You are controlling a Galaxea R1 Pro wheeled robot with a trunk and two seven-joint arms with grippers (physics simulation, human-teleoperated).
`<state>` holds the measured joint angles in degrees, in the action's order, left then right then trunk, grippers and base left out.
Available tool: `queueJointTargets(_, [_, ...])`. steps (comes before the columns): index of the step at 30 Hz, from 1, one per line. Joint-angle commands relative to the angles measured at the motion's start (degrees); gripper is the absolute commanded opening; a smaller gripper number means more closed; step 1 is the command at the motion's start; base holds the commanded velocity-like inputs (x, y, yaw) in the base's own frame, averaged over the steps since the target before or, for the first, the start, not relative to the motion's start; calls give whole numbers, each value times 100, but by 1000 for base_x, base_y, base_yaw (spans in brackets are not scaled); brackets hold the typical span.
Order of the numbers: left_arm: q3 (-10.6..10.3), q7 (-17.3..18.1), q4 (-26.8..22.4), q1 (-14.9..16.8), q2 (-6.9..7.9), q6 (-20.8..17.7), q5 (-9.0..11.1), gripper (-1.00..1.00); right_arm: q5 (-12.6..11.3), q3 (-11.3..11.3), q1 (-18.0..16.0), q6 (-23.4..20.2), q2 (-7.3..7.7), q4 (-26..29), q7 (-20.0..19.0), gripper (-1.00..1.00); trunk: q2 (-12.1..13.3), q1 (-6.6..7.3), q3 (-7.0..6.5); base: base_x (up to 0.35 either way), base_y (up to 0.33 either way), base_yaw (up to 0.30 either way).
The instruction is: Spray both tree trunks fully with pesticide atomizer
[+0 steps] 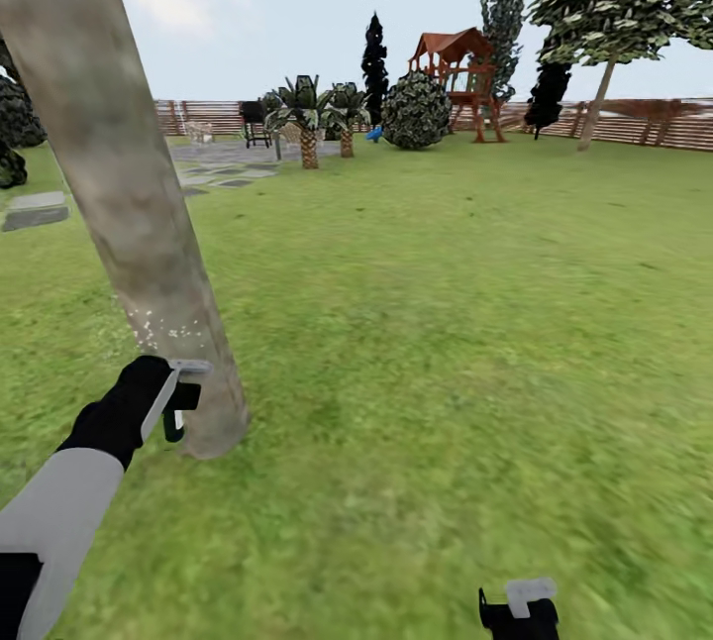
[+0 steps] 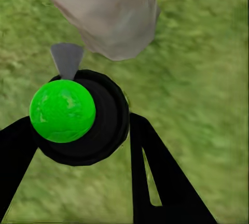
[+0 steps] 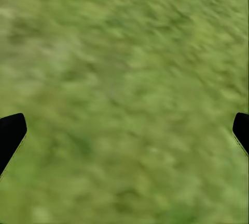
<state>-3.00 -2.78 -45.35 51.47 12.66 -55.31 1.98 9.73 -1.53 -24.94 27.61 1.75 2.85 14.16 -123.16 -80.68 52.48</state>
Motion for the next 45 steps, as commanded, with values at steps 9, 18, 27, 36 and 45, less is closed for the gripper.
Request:
queueJointTargets(9, [-32,-61,9,-315,47,73,42,-100,55,-14,-2,-2,1,-4,51,100,-2,-2,5,240,-184,276])
queueJointTargets(18, [57,-82,12,-734,214,546,-9,-100,55,-14,-2,-2,1,-4,51,100,-2,-2,5,224,-138,276])
queueJointTargets(27, [46,-101,-46,-775,-472,733,-16,-100,55,-14,-2,-2,1,-4,51,100,-2,-2,5,24,-21,276])
queueJointTargets(36, [85,-372,0,-1147,-412,1099,-23,-100,55,-14,-2,-2,9,-12,69,100,-2,-2,5,186,-213,76])
queueJointTargets(45, [58,-470,-7,-1148,-421,1101,-23,-100,54,-14,-2,-2,1,-12,69,100,-2,-2,5,169,-225,0])
